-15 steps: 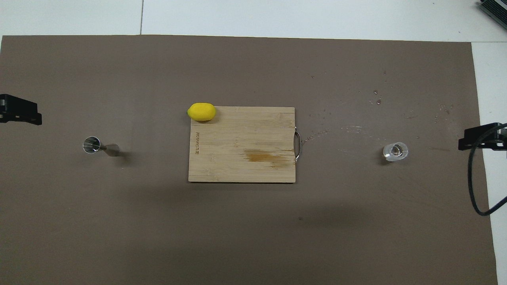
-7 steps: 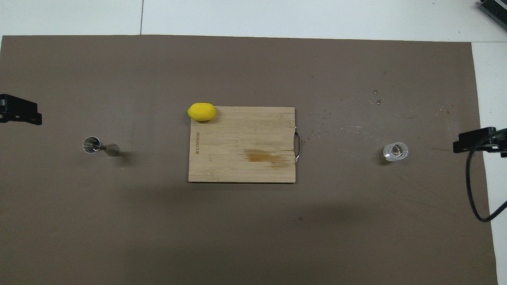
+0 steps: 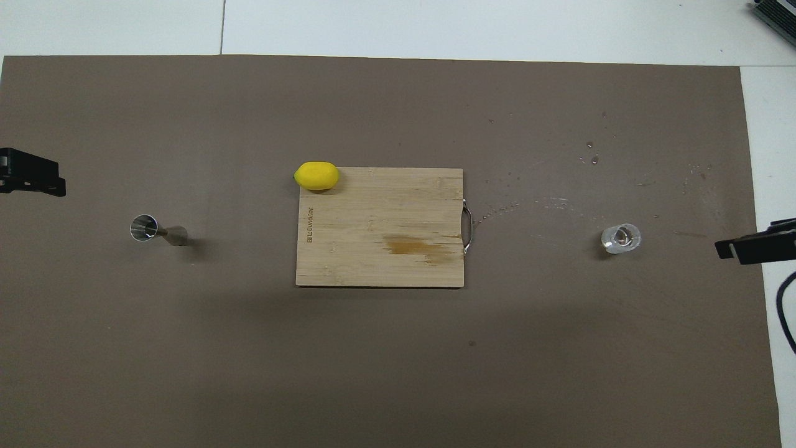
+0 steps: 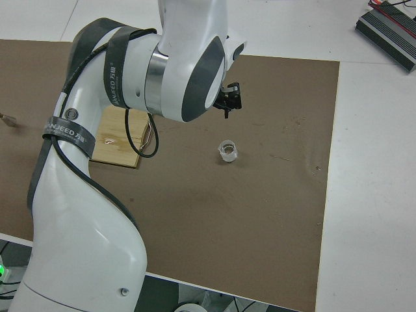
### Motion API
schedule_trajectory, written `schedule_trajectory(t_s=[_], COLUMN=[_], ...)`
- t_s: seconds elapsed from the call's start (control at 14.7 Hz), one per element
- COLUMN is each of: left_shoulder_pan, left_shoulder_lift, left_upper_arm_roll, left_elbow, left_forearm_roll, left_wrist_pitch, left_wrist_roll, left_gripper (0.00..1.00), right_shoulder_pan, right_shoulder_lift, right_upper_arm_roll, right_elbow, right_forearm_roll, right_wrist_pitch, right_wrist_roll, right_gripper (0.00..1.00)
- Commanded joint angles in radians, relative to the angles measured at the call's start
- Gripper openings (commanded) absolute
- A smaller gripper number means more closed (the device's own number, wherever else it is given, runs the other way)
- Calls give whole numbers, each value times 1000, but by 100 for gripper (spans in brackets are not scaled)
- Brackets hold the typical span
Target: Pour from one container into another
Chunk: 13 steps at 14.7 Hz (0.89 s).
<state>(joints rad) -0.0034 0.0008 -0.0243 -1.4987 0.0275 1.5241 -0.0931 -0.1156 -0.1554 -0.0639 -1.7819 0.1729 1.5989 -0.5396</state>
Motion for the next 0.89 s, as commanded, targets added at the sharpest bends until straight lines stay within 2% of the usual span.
schedule_trajectory(t_s=[0.0,0.48,0.82], left_shoulder_pan=[13,29,28], left_shoulder_lift=[-5,-5,-38], left_upper_arm_roll=[-2,23,29], left_elbow=[-6,-14,-84], left_forearm_roll=[11,11,11], left_wrist_pitch=[1,8,76], left_wrist_roll=[10,0,9], left_gripper=[100,100,100], right_shoulder_pan=[-44,-162,-266], right_shoulder_lift=[-49,-58,-35], right_upper_arm_roll=[4,3,3], right_elbow=[-73,-178,-266], right_forearm_roll=[63,221,359], right_wrist_pitch=[39,104,128], right_wrist_roll=[-167,-511,-787], right_gripper=[100,100,100])
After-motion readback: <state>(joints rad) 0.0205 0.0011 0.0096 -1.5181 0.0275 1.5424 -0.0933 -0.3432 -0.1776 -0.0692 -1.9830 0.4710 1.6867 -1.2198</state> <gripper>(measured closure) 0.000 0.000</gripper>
